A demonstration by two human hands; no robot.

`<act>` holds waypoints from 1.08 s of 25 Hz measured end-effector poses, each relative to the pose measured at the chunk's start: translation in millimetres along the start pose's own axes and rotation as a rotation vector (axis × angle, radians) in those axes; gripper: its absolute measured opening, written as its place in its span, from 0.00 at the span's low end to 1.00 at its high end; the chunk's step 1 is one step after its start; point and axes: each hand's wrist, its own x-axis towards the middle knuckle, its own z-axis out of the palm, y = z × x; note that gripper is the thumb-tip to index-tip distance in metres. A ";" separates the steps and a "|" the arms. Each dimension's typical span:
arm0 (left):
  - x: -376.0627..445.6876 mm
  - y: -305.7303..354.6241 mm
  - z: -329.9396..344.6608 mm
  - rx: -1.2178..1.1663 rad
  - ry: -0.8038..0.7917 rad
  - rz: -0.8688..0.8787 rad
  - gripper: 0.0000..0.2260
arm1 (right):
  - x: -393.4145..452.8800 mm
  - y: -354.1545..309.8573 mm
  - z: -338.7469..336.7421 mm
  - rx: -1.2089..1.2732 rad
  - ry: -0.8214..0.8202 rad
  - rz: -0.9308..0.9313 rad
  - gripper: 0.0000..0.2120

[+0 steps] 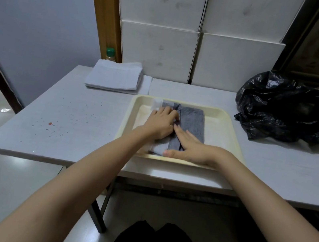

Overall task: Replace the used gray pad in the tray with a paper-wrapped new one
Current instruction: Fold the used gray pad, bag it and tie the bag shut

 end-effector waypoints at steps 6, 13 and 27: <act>0.3 8.3 -2.1 -0.029 0.021 -0.087 0.15 | 13.7 6.6 4.6 -0.109 0.039 -0.037 0.34; 17.7 26.5 -9.5 -0.089 0.057 -0.267 0.17 | 23.3 8.2 -6.9 -0.214 -0.025 -0.106 0.35; 8.9 11.4 18.5 0.064 -0.107 -0.168 0.24 | 61.2 21.5 -9.0 -0.089 0.326 0.152 0.25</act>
